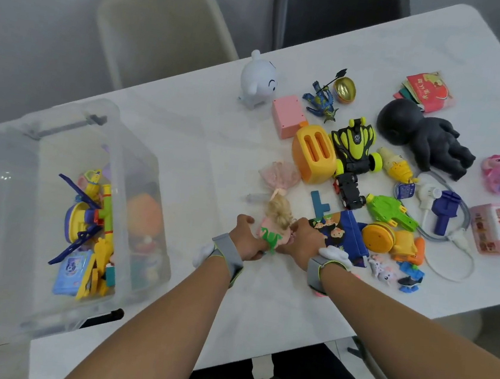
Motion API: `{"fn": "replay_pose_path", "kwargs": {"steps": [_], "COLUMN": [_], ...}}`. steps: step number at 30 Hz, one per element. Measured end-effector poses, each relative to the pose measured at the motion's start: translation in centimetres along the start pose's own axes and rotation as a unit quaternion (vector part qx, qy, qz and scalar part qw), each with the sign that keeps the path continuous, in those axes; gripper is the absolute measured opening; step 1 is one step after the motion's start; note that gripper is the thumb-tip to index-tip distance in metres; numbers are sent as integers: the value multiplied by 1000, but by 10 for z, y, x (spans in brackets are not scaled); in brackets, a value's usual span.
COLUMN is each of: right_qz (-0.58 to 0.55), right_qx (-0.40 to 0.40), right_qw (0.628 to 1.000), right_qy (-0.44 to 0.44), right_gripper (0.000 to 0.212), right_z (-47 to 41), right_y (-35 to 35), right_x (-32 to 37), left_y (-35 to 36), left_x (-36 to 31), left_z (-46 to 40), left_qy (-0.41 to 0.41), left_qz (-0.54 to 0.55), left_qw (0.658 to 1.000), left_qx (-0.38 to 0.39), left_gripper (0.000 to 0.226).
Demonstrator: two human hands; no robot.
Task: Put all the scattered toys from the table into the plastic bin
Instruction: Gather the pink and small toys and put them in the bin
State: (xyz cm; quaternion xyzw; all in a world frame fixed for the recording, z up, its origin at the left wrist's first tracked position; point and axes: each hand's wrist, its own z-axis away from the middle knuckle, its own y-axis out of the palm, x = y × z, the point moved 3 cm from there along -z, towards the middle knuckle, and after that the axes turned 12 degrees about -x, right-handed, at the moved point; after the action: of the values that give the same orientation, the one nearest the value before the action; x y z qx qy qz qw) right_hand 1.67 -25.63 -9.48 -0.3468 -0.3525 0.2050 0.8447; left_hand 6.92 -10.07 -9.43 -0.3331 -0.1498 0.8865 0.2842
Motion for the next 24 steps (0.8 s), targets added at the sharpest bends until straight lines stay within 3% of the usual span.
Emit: {"fn": "replay_pose_path", "kwargs": {"steps": [4,8,14,19,22,24], "right_qz": [-22,-16,-30,-216,-253,-270], "right_qx": [44,57,27,-68,-196,-269], "right_qw": [999,997,999,971,932,896], "right_qy": [-23,-45,-26,74,169,226], "right_gripper": [55,54,49,42,29,31], "right_z": [8,14,18,0,-8,-6], "right_y": [17,31,41,26,12,3], "right_x": [3,14,28,35,29,23], "left_y": [-5,-24,-41,-45,-44,-42], "left_x": [9,20,40,42,42,39], "left_z": [3,2,4,4,4,4], "left_qy": [14,36,20,34,63,88], "left_qz": [-40,-152,-113,-92,-120,-134], "left_qw": [999,987,989,992,988,985], "left_qx": [-10,-45,-90,-81,-69,-68], "left_gripper": [65,59,51,50,56,55]}}
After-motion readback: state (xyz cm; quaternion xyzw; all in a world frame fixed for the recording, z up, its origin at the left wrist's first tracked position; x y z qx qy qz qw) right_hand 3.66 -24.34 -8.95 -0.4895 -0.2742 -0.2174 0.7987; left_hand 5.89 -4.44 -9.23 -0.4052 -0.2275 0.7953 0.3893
